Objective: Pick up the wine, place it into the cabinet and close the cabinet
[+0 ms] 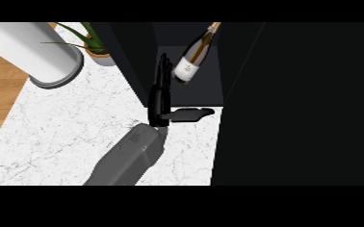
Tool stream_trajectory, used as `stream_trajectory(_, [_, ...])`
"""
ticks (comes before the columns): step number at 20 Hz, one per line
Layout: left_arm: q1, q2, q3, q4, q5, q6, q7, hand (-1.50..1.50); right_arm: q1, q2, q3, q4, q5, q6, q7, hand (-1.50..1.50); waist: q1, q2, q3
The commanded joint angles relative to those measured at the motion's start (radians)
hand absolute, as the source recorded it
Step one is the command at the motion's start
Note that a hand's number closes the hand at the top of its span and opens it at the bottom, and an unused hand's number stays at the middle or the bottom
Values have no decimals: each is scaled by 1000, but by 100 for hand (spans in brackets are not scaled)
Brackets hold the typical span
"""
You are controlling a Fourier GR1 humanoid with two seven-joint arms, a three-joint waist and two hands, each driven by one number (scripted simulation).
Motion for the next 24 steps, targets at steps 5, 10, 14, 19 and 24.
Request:
stream_trajectory(5, [226,35,-131,-433,-93,157,89,-150,54,-31,-37,-93,-36,11,8,-150,17,-1,1])
stream_trajectory(10, [391,110,-226,-708,-148,268,167,-150,38,-45,-78,-89,-68,9,34,-150,21,-1,1])
stream_trajectory(14, [424,107,-192,-709,-220,273,181,-150,29,-30,-27,-96,-34,-2,47,-150,11,4,0])
stream_trajectory(19, [534,161,-228,-890,-251,270,212,-150,48,-36,-46,-80,-62,29,12,-150,11,4,0])
stream_trajectory(24, [651,304,-262,-1014,-244,170,188,-150,16,-32,-87,-3,-172,57,9,-150,16,4,1])
